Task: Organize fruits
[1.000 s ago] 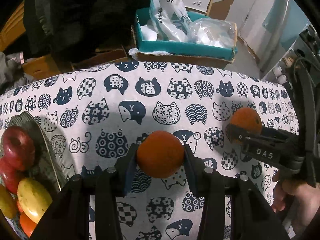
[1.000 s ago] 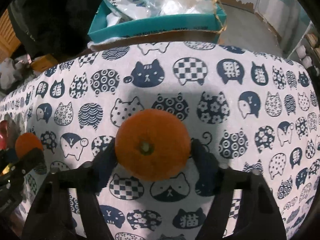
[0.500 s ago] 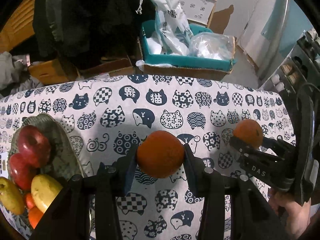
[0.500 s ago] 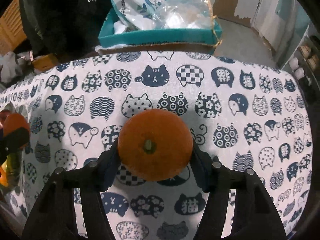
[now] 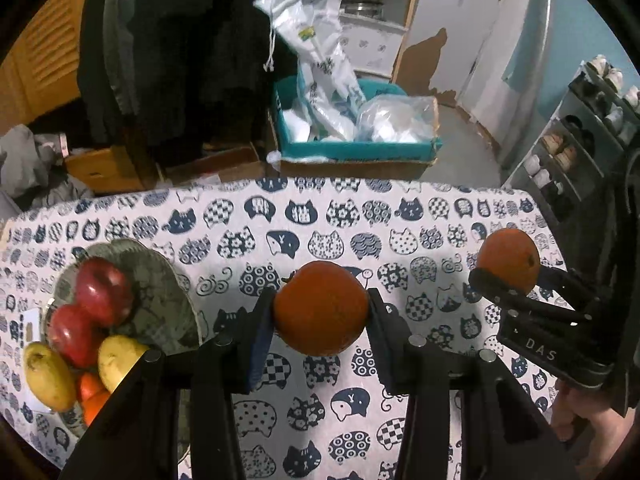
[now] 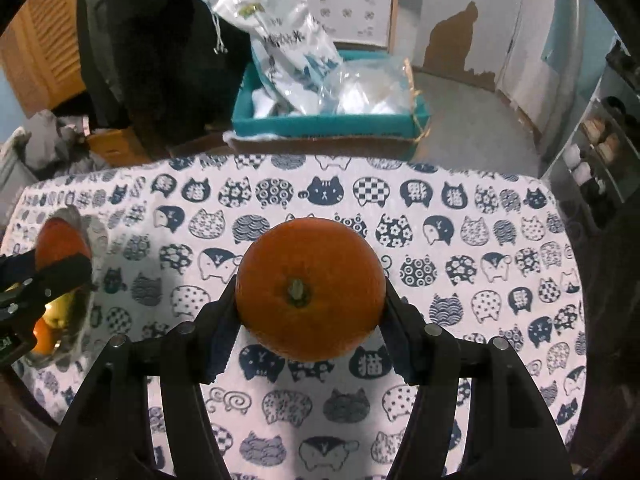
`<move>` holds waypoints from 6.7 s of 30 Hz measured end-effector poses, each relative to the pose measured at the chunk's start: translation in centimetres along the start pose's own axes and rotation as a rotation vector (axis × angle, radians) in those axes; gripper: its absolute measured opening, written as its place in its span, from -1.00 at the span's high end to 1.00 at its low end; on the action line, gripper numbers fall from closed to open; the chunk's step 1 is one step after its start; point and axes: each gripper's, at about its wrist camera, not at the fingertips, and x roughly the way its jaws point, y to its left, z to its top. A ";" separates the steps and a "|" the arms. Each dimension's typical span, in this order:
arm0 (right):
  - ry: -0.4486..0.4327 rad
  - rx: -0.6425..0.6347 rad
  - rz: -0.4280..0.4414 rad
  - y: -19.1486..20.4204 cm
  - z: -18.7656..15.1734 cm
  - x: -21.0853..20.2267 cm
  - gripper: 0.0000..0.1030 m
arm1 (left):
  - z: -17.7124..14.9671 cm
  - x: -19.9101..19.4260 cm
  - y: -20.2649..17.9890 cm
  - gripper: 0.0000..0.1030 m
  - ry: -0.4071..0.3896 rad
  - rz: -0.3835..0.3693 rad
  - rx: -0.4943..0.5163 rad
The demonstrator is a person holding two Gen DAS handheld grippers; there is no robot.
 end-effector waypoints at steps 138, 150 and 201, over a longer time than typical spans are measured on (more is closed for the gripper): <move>-0.132 -0.256 0.166 20.7 4.0 -7.0 -0.59 | -3.8 -11.4 15.7 -0.53 -0.100 0.122 -0.222; -0.298 -0.233 0.138 17.5 3.5 -15.6 -0.70 | -2.3 -17.8 13.7 -0.72 -0.260 0.153 -0.179; -0.483 -0.155 0.068 12.0 2.4 -22.2 -0.71 | -0.8 -26.1 9.4 -0.99 -0.480 0.228 -0.093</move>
